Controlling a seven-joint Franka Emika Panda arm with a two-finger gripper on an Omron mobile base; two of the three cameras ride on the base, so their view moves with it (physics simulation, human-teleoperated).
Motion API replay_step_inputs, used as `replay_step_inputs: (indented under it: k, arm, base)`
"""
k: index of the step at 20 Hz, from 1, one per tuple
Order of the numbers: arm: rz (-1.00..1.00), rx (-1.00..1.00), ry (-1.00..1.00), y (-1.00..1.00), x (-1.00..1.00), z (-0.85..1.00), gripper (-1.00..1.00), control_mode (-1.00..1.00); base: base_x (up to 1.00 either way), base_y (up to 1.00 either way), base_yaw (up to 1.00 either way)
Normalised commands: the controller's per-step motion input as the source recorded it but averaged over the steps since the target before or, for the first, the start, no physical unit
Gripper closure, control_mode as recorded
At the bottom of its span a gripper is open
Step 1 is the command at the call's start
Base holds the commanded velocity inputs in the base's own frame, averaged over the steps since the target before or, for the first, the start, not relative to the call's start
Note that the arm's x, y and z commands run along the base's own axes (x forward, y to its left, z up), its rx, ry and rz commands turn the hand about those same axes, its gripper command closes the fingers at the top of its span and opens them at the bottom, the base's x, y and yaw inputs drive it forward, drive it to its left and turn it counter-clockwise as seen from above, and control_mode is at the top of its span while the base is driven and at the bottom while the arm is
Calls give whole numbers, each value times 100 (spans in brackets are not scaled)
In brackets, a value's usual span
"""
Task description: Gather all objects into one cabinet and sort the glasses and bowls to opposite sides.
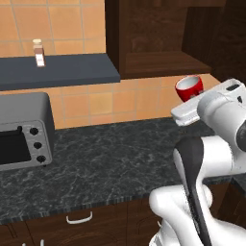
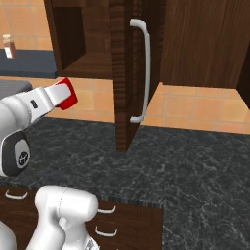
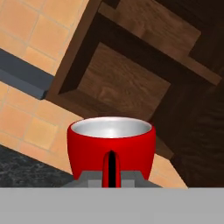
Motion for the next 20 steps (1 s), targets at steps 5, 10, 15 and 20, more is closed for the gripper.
replay_step_inputs:
  k: [5, 10, 15, 20]
  arm:
    - [-3, 1, 5, -13, -52, 11, 100, -100]
    - [-1, 1, 0, -10, -45, 1, 100, -100]
    - [0, 0, 3, 0, -4, -1, 100, -100]
    - [0, 0, 0, 0, -2, 0, 100, -100]
  base:
    - [0, 0, 0]
    - [0, 0, 0]
    - [0, 0, 0]
    - [0, 0, 0]
